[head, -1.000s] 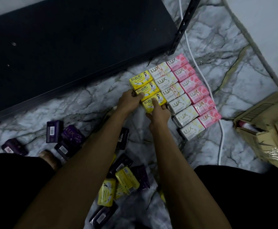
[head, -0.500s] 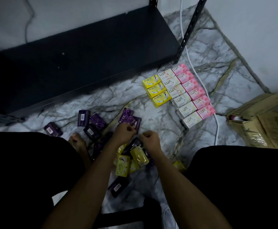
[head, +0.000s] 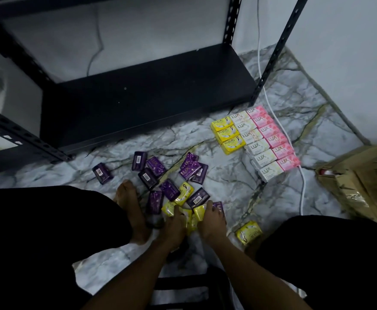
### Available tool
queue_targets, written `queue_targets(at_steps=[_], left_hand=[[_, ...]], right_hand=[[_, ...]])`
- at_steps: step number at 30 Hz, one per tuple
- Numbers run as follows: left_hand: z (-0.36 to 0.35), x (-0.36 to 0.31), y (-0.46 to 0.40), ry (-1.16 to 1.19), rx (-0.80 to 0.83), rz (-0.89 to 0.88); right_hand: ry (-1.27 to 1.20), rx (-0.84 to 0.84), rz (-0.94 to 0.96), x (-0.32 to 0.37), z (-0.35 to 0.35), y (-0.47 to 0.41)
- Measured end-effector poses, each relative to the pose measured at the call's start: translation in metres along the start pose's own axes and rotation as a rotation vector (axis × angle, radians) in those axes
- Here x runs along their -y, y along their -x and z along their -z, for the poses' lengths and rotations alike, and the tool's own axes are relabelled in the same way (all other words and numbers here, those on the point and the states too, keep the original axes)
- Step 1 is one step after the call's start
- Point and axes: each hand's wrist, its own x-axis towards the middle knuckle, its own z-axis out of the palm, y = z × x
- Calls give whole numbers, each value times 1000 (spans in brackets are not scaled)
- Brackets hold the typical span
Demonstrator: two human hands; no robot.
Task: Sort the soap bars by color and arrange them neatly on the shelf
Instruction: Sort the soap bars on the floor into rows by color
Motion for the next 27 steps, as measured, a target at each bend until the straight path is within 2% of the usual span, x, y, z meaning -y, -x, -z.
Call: queue_targets(at_steps=[3, 7, 10, 12, 15, 17, 23, 27], left_hand=[[7, -7, -9, -21, 4, 1], [10, -14, -19, 4, 42, -38], [17, -20, -27, 222, 63, -41], [25, -28, -29, 389, 88, -36], [34, -44, -24, 639, 159, 4], [36, -56, -19, 726, 182, 6], [48, -83, -7, 741, 281, -66], [51, -96, 1, 745, 279, -108]], right_hand=[[-290, 36, 19, -17, 5, -7], [-812, 60, -162, -31, 28, -16], [-1144, 292, -306, -36, 50, -19], [-1278, 409, -368, -37, 60, -19], [-1449, 432, -387, -37, 69, -13], [-1571, 395, -369, -38, 76, -7], [-1537, 293, -251, -34, 98, 10], [-1417, 229, -162, -20, 115, 11]])
